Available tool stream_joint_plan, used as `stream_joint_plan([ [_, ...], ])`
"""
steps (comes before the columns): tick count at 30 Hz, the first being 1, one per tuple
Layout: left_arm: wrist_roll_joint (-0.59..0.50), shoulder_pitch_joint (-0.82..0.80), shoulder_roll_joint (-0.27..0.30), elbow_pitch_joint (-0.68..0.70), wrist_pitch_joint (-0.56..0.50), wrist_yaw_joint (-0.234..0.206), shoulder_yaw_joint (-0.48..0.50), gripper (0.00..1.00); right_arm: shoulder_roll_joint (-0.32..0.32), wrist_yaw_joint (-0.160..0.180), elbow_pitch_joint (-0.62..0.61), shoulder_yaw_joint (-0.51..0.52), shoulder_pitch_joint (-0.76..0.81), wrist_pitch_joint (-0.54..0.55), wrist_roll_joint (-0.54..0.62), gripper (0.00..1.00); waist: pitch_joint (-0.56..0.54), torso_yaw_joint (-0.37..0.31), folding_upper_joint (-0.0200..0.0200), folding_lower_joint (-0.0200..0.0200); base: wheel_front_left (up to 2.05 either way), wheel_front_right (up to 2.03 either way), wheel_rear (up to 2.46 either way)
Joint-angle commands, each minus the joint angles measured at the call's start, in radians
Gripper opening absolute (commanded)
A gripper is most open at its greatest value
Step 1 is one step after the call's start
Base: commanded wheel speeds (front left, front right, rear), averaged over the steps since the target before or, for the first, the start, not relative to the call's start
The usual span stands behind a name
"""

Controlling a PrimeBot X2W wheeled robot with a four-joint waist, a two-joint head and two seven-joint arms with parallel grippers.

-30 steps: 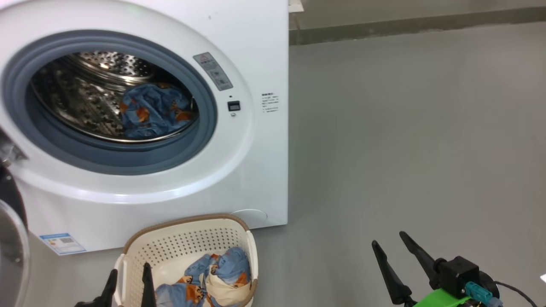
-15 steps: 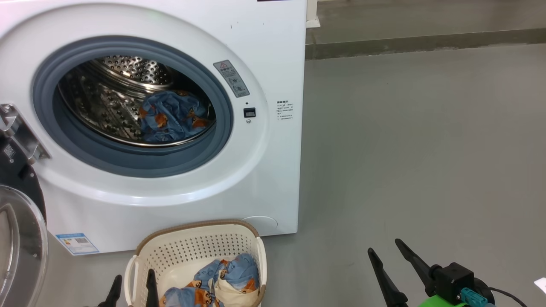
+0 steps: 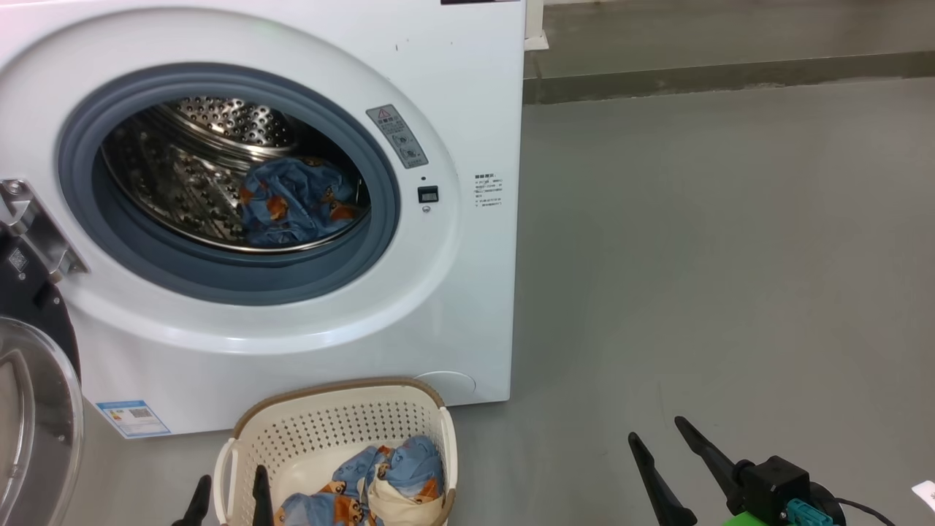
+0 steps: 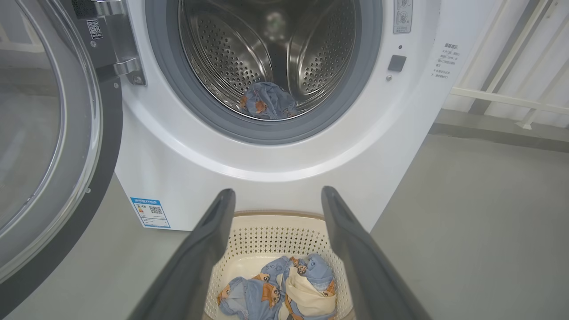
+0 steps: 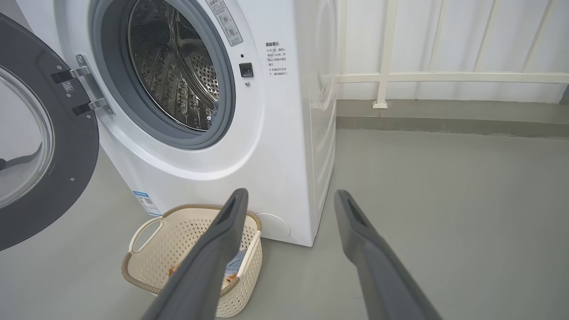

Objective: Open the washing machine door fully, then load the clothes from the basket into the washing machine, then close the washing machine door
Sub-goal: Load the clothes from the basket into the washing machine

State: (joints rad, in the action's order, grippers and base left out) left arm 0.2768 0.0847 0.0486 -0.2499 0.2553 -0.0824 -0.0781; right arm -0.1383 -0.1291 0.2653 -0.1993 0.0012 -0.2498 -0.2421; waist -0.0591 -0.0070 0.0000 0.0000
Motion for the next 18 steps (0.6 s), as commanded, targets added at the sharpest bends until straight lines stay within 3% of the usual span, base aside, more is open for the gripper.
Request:
stream_joint_plan([
  [1,-0.007,-0.020,0.005,0.016,0.006,0.006,0.030,1.00,-0.010,-0.002,-0.023,-0.023,-0.015,-0.012,-0.004,1.00,0.001,0.001,0.0000,0.0000,0.00,0.00,0.00],
  [18,-0.013,-0.054,0.003,-0.025,0.006,0.015,0.010,1.00,-0.023,-0.002,-0.033,-0.010,-0.013,-0.012,-0.005,1.00,0.080,-0.012,0.0000,0.0000,0.00,0.00,0.00],
])
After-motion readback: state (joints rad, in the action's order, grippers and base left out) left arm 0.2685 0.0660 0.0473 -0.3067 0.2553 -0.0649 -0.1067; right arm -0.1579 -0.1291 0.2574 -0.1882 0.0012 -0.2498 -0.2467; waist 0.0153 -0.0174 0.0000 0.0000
